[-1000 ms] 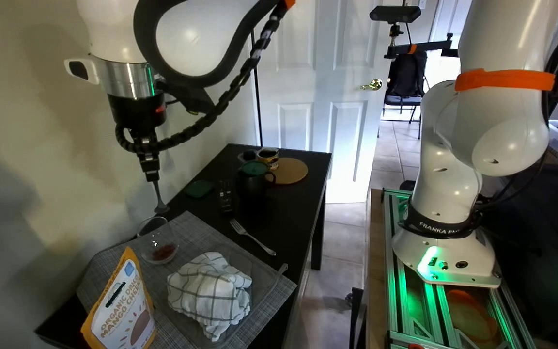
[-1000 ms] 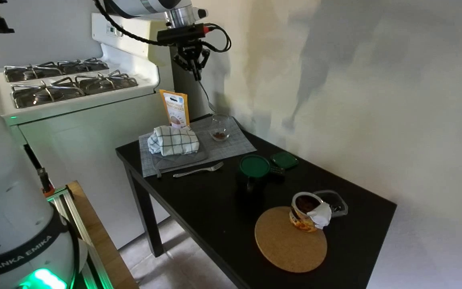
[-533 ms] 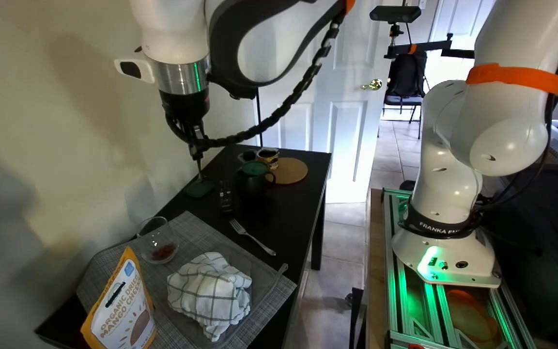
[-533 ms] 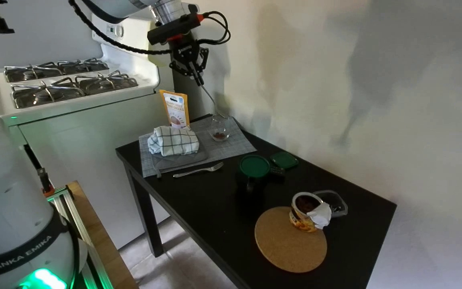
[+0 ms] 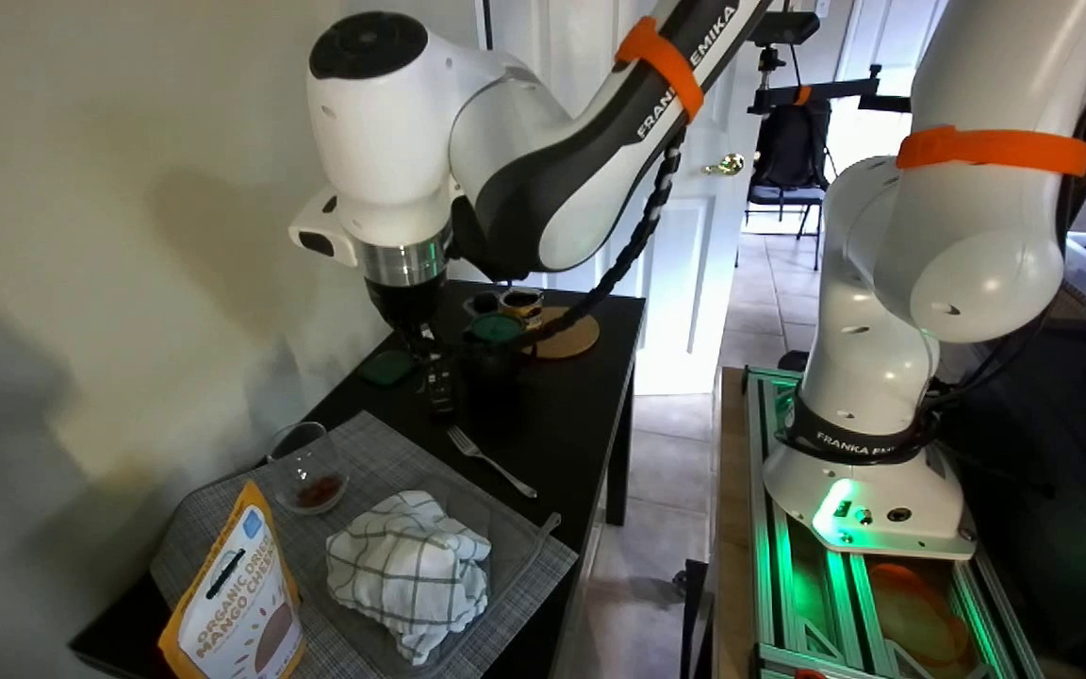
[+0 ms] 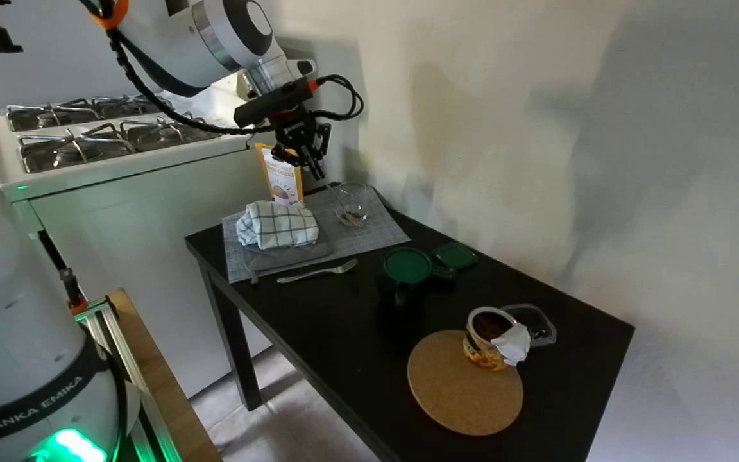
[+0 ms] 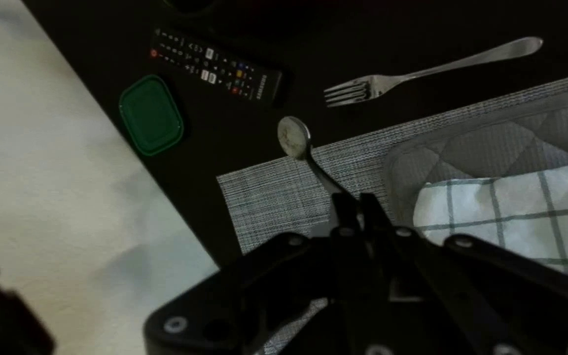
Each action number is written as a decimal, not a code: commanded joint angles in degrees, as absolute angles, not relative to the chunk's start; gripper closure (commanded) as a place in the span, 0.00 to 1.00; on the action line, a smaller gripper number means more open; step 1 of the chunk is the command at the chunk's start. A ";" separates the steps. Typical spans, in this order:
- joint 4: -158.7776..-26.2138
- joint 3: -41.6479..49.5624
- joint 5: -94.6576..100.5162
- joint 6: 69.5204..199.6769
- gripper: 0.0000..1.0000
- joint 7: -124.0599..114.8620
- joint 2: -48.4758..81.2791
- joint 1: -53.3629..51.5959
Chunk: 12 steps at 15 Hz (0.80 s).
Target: Remove the spoon out of the glass cup
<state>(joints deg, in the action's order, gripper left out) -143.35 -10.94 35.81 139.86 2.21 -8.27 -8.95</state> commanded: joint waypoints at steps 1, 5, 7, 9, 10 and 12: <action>-143.30 -10.96 35.87 140.33 0.93 0.92 -7.06 -8.91; -142.62 -12.14 41.73 141.15 0.98 -4.08 -4.86 -9.16; -143.11 -12.65 44.01 146.29 0.98 -6.85 -3.74 -9.74; -142.93 -13.53 48.16 147.17 0.98 -12.93 -3.05 -9.92; -142.70 -13.84 50.98 146.55 0.98 -15.73 -2.51 -10.07; -142.04 -14.80 57.77 144.03 0.98 -21.42 -1.16 -9.92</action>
